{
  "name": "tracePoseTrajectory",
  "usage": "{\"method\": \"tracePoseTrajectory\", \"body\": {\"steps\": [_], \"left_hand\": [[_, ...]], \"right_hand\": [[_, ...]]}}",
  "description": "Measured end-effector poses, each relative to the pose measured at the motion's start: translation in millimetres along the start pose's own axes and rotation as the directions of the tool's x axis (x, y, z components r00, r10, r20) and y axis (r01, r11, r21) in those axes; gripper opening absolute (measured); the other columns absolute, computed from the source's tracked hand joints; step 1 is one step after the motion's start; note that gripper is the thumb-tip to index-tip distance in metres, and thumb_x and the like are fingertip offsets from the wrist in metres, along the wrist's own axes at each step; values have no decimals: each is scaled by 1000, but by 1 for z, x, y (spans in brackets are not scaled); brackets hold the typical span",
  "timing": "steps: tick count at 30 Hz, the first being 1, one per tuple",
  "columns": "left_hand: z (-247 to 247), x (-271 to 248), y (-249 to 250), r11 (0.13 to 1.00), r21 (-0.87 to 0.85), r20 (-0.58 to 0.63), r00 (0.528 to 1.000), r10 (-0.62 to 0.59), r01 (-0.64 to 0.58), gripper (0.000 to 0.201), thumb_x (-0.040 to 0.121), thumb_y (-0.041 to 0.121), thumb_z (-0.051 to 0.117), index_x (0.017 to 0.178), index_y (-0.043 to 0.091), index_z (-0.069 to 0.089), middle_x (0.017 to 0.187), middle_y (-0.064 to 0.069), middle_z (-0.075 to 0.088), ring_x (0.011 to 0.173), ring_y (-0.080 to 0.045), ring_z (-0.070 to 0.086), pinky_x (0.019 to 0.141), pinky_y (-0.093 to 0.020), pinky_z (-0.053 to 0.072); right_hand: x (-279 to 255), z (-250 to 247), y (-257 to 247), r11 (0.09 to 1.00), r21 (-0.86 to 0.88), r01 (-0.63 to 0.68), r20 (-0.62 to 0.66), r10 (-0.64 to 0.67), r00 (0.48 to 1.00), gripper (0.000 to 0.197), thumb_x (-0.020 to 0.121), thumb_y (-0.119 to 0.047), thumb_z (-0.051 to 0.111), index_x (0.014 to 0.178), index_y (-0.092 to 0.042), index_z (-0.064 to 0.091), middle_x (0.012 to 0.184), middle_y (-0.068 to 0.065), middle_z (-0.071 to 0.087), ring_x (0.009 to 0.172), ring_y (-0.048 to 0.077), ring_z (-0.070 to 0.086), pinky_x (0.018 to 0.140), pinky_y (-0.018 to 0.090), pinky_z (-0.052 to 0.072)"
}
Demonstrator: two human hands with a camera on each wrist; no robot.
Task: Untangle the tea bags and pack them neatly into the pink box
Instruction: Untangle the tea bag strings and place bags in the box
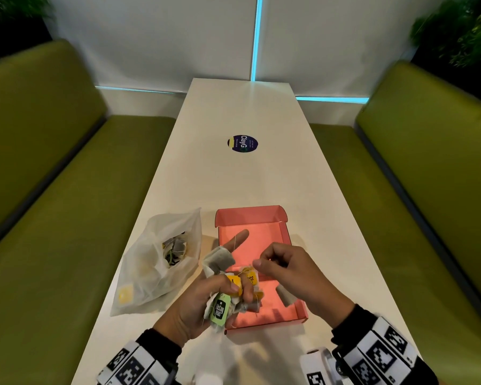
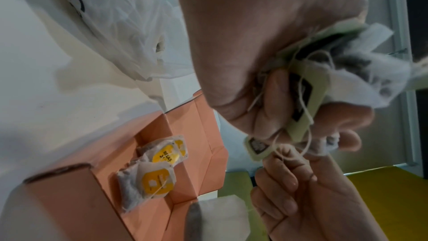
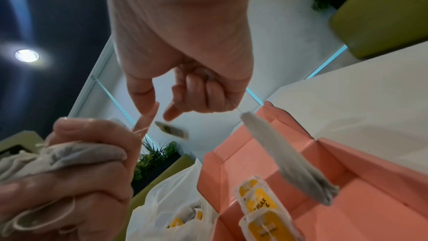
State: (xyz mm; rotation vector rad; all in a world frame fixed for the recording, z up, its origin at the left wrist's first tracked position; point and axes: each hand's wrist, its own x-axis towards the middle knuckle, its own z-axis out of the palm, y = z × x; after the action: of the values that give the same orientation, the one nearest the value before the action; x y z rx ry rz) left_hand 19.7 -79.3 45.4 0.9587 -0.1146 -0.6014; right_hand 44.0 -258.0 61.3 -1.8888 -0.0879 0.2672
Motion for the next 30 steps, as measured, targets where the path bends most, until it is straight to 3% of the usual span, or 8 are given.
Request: {"method": "tracePoseTrajectory", "body": {"steps": [2,8,11,16,20,22,25,30], "left_hand": [[4,1,1,999,-5,62,997,35,-35,82,58,8,60,136,25,40,63,-18,58,51,-24,57,36,-20,43],[6,2,2,999,-30,65,997,40,-38,85,58,6,60,137,28,38,62,-20,57,50,-25,57,36,-21,45],[2,2,1,1000,17,44,999,2,-2,87,58,9,60,138,33,36,64,-17,57,53,-25,58,36,-19,43],[5,3,-3,998,57,39,999,-25,23,88,58,10,61,139,33,34,64,-17,59,51,-23,57,36,-19,42],[9,0,-3,999,14,51,998,-32,32,98,56,8,59,145,1,18,59,-15,57,53,-21,63,38,-17,45],[9,0,-4,1000,7,50,999,-18,18,96,57,8,59,145,7,22,59,-14,57,54,-20,64,36,-18,44],[5,0,-5,998,35,12,998,-55,54,96,57,10,60,141,-8,17,60,-14,57,52,-21,62,33,-18,41],[2,3,-9,997,66,-1,999,-44,44,88,57,11,60,141,20,35,63,-16,56,48,-22,54,34,-19,41]], "right_hand": [[0,3,1,1000,8,-8,37,8,999,13,79,-28,72,71,-19,69,53,-4,47,56,11,44,65,32,44],[-2,6,-5,974,214,-71,92,53,994,9,84,-9,64,76,-11,68,62,2,56,50,5,40,48,14,35],[-2,3,-6,892,422,-161,157,102,982,7,82,-13,62,76,-10,63,55,-6,48,46,6,30,43,14,26],[-1,5,-7,745,622,-240,242,109,964,6,75,-15,60,76,-9,58,53,-1,40,39,4,33,40,14,34],[1,6,-3,745,622,-242,239,114,964,8,77,-18,59,80,-13,54,61,-3,46,46,6,35,45,15,32],[2,5,0,731,636,-248,241,118,963,9,78,-19,58,82,-14,52,66,-2,54,49,8,42,48,16,36],[2,4,5,678,690,-254,277,77,958,17,78,-25,66,83,-15,54,71,2,56,55,11,52,55,21,41],[0,4,5,626,722,-295,345,43,937,23,72,-24,73,83,-13,56,83,3,68,53,10,50,48,19,35]]}}
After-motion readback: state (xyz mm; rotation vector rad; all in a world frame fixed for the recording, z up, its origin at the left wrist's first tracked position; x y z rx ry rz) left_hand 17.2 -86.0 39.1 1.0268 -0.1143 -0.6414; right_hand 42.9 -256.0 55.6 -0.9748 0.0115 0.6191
